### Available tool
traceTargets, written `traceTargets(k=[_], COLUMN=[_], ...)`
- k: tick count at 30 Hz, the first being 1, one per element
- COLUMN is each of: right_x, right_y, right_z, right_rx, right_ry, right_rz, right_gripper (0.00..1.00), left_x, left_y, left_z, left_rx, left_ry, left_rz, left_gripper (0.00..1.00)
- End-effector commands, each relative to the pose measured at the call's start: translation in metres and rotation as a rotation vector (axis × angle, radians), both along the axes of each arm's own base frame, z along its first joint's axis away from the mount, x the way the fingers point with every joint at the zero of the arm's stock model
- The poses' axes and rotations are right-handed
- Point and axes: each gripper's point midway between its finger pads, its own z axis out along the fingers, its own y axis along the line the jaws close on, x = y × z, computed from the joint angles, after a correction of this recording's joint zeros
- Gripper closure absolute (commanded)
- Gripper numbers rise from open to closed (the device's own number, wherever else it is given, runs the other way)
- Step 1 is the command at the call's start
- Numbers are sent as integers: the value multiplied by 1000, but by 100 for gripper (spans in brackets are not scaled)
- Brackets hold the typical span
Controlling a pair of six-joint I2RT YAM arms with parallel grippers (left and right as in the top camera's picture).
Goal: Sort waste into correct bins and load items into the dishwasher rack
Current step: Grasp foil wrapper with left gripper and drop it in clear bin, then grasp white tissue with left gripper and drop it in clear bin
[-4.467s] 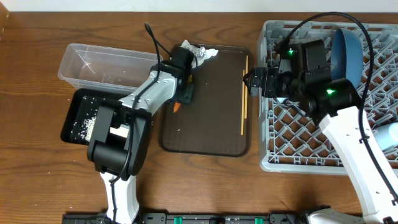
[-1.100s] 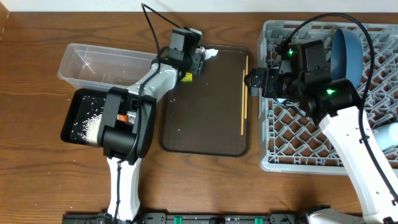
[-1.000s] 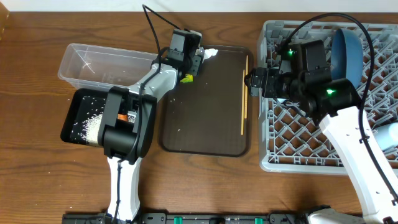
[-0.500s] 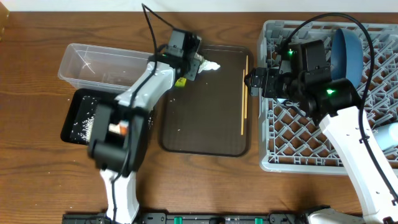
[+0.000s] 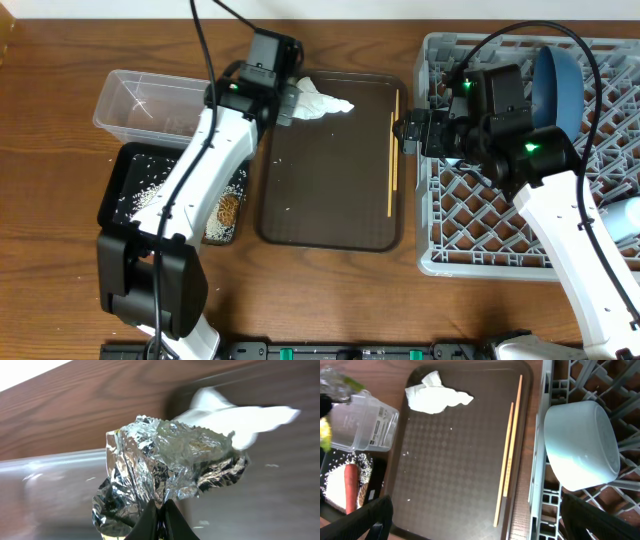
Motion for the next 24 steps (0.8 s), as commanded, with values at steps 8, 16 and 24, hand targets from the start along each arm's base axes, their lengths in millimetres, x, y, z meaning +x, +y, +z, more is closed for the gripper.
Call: traceTargets(k=[8, 16, 24], right_x=[6, 6, 7], right_y=[-1, -1, -1], right_z=[1, 2, 2], right_rx=[3, 4, 5], right_ry=[-11, -14, -16], right_rz=[-19, -19, -19], right_gripper=[1, 1, 1], left_x=[0, -1, 11], left_y=[71, 76, 38], left_z=[-19, -20, -15], left_rx=[-10, -12, -245], left_ry=[70, 77, 36], left_rz=[140, 151, 132], left_gripper=[94, 45, 35])
